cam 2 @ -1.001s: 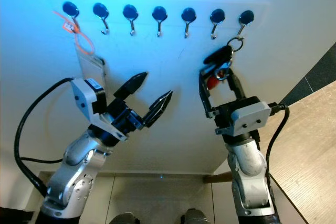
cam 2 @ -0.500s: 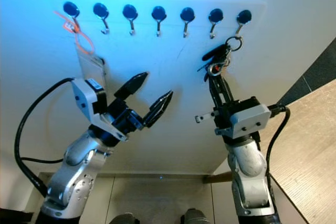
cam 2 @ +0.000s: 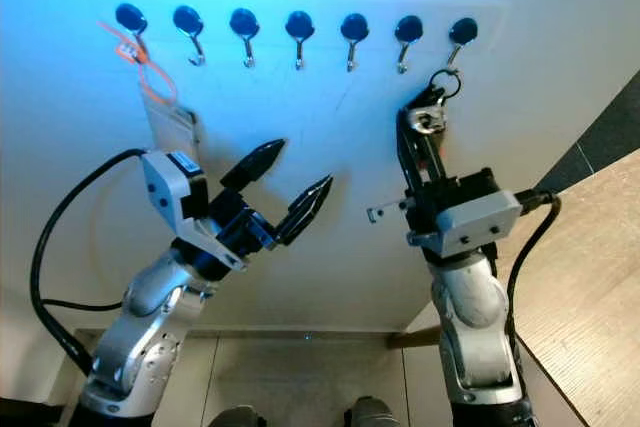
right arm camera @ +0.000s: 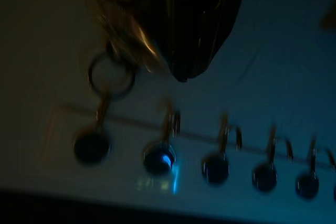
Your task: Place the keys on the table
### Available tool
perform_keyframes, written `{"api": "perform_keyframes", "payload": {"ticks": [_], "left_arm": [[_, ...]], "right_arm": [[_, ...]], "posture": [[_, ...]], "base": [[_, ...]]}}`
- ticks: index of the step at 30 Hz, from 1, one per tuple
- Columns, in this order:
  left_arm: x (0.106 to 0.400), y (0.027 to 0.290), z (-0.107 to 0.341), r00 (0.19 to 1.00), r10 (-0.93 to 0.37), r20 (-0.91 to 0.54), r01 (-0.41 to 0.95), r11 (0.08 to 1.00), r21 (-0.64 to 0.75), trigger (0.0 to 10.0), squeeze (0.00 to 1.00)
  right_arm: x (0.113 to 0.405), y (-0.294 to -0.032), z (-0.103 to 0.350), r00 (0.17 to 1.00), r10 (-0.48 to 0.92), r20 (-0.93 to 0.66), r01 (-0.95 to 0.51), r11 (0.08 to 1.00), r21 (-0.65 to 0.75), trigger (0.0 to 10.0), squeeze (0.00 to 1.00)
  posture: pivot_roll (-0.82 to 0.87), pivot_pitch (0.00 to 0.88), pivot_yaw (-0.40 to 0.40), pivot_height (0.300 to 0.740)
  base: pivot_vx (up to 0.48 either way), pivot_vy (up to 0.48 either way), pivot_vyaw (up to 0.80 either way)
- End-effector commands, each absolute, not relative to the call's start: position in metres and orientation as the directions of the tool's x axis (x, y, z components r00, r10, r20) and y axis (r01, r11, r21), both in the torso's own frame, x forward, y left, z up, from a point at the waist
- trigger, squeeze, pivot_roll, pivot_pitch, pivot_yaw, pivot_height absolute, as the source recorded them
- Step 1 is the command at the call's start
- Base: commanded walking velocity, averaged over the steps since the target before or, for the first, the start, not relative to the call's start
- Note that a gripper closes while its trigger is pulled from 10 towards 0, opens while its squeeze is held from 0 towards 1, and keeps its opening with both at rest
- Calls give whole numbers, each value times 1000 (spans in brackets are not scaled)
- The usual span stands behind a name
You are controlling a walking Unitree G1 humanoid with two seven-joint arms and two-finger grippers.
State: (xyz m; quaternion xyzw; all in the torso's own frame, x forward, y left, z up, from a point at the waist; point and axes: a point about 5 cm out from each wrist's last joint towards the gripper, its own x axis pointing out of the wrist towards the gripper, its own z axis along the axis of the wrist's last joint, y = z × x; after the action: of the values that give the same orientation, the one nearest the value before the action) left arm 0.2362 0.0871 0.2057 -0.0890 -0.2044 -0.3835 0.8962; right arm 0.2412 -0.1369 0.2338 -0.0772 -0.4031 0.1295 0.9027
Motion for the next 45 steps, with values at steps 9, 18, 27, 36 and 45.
{"api": "perform_keyframes", "payload": {"ticks": [9, 18, 27, 36, 45], "left_arm": [[234, 84, 203, 613, -666, 425, 732, 681, 11, 10000, 0], [233, 84, 203, 612, -668, 423, 733, 681, 14, 10000, 0], [232, 83, 203, 608, -673, 421, 737, 676, 17, 10000, 0], [234, 82, 203, 600, -677, 427, 742, 670, 20, 10000, 0], [233, 80, 203, 594, -681, 428, 747, 664, 20, 10000, 0]], "right_arm": [[239, -130, 248, 609, 314, 728, -181, 949, -258, 0, 0], [240, -135, 223, 696, 301, 652, -158, 950, -270, 10000, 376], [234, -152, 214, 741, 240, 628, -75, 958, -277, 10000, 1000], [230, -156, 226, 711, 241, 661, -20, 946, -324, 10000, 0], [221, -131, 231, 661, 341, 668, -101, 923, -371, 10000, 0]], "posture": [[-7, 124, -21, 740], [-1, 124, -25, 740], [0, 122, -18, 740], [1, 105, -20, 740], [5, 99, -20, 740]], "base": [[0, 0, 0], [0, 0, 0], [0, 0, 0], [0, 0, 0], [0, 0, 0]]}}
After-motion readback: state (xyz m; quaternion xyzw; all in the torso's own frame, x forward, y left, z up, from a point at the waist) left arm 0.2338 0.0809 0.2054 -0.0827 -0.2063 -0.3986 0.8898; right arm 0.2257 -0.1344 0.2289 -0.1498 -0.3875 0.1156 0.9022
